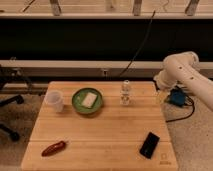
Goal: Knock the bottle over
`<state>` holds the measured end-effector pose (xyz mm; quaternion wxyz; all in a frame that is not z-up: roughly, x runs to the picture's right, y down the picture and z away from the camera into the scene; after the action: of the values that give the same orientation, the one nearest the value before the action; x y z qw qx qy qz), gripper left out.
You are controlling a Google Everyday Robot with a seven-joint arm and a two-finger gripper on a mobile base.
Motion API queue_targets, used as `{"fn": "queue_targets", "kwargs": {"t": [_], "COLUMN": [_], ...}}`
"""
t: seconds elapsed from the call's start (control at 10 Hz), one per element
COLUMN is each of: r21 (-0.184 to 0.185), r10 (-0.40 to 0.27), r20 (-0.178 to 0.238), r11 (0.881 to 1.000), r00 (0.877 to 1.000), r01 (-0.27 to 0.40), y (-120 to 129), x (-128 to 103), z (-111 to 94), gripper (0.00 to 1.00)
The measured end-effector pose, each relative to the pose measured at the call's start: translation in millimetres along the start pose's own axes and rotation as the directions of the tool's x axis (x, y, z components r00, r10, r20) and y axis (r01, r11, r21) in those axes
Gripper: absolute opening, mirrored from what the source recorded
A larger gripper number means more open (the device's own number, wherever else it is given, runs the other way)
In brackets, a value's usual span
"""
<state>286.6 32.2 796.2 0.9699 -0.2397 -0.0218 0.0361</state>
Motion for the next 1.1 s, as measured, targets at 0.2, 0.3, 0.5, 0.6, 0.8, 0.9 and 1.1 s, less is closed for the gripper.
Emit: {"fn": "queue_targets", "kwargs": {"t": [0.2, 0.3, 0.5, 0.6, 0.8, 0.9, 1.1], "r21": [-0.045, -0.062, -0.074, -0.079, -0.082, -0.082, -0.083], "r10": [-0.017, -0.026, -0.038, -0.051, -0.075, -0.082, -0.105], "r20": [0.028, 0.042, 0.062, 0.071, 0.084, 0.087, 0.1], "r11": [0.999, 0.998, 0.996, 0.995, 0.993, 0.993, 0.99], "r00": [0.999, 0.999, 0.997, 0.996, 0.994, 0.993, 0.989], "r01": [0.018, 0.029, 0.043, 0.057, 0.082, 0.089, 0.114], "y": [6.6, 9.7, 11.0, 11.7, 10.3, 8.5, 5.0], "x": [-18.5, -27.3, -39.1, -48.5, -62.3, -66.1, -78.6], "z": [11.9, 16.8, 19.8, 21.0, 24.1, 25.1, 26.9], "gripper": [0.8, 0.8, 0.8, 0.8, 0.8, 0.8, 0.8]}}
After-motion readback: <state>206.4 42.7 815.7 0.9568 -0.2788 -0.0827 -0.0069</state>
